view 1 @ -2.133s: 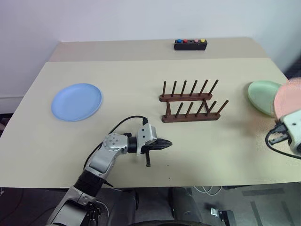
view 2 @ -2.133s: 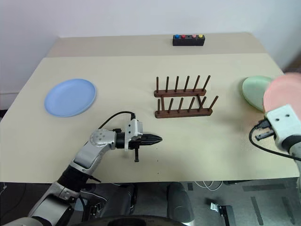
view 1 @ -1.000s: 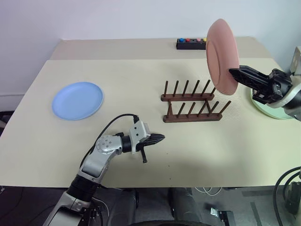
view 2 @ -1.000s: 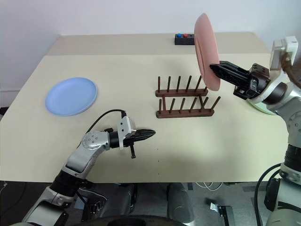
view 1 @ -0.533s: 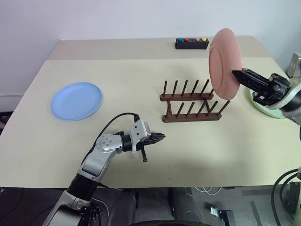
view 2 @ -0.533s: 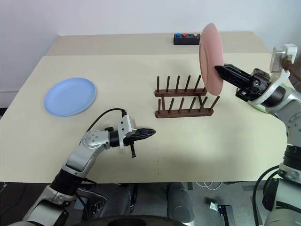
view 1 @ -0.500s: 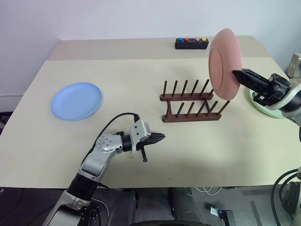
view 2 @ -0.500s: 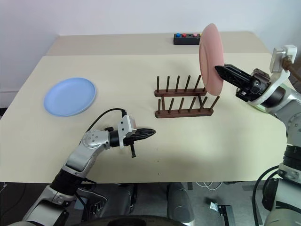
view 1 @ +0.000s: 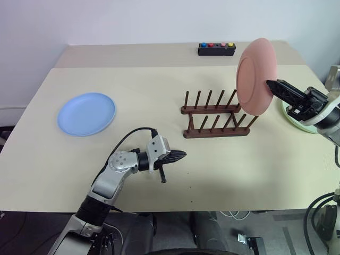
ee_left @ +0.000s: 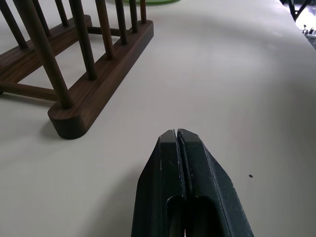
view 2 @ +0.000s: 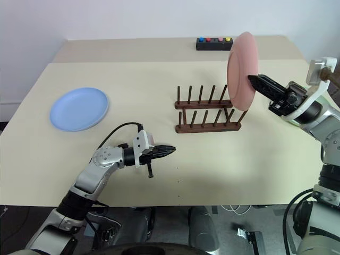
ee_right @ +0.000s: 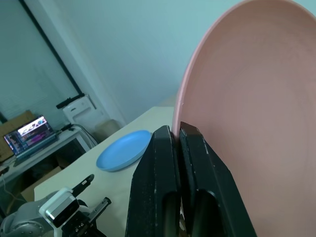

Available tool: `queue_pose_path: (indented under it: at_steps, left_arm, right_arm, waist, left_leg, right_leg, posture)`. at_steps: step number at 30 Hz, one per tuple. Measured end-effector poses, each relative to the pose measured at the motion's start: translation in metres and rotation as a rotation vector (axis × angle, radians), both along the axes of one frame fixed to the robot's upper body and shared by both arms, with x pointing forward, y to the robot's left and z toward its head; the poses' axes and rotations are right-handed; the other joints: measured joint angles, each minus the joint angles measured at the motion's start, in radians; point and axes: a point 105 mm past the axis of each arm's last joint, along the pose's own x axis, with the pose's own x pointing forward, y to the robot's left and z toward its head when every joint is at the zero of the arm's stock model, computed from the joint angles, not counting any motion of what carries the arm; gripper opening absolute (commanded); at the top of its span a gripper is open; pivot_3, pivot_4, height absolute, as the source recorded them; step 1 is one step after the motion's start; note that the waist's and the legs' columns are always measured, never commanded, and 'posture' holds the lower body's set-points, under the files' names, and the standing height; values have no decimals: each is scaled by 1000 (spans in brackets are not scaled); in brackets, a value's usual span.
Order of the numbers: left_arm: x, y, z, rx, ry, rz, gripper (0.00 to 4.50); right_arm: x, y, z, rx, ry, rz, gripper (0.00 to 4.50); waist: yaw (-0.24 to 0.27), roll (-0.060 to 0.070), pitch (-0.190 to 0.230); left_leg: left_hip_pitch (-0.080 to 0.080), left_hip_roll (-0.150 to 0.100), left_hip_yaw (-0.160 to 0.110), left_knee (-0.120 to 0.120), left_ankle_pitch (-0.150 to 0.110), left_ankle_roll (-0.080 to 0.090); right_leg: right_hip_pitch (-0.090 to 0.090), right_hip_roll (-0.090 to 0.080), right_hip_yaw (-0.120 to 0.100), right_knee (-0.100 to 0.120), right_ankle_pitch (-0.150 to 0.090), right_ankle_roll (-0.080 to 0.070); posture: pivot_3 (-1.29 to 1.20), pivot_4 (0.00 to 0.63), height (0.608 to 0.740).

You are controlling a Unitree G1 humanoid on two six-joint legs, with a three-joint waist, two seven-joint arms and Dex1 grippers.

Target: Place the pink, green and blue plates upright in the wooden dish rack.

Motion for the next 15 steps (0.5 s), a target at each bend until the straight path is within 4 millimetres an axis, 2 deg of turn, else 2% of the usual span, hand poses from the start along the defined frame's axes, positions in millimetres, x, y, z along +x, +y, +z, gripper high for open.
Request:
queue_pose_path:
  at_steps: [1, 6, 15]
  left_arm:
    - [0, 0, 0, 1, 0, 0, 0]
    - [0, 0, 0, 2, 0, 2, 0]
    - [0, 0, 0, 3, 2, -4, 0]
  right_arm:
    - [0, 0, -1, 2, 7, -2, 843]
    - [1, -3, -4, 4, 19, -22, 3313]
    - [4, -20, -2, -29, -24, -148, 3313]
  waist:
    - [0, 0, 0]
    - [0, 0, 0]
    - [0, 0, 0]
  left_leg:
    - [0, 0, 0, 0, 0, 0]
    - [0, 0, 0, 0, 0, 0]
    - [0, 0, 0, 0, 0, 0]
  right_leg:
    - [0, 0, 0, 0, 0, 0]
    - [0, 0, 0, 0, 0, 0]
    - [0, 0, 0, 0, 0, 0]
  posture:
    - [0, 150, 740]
    - [0, 150, 740]
    - [0, 150, 740]
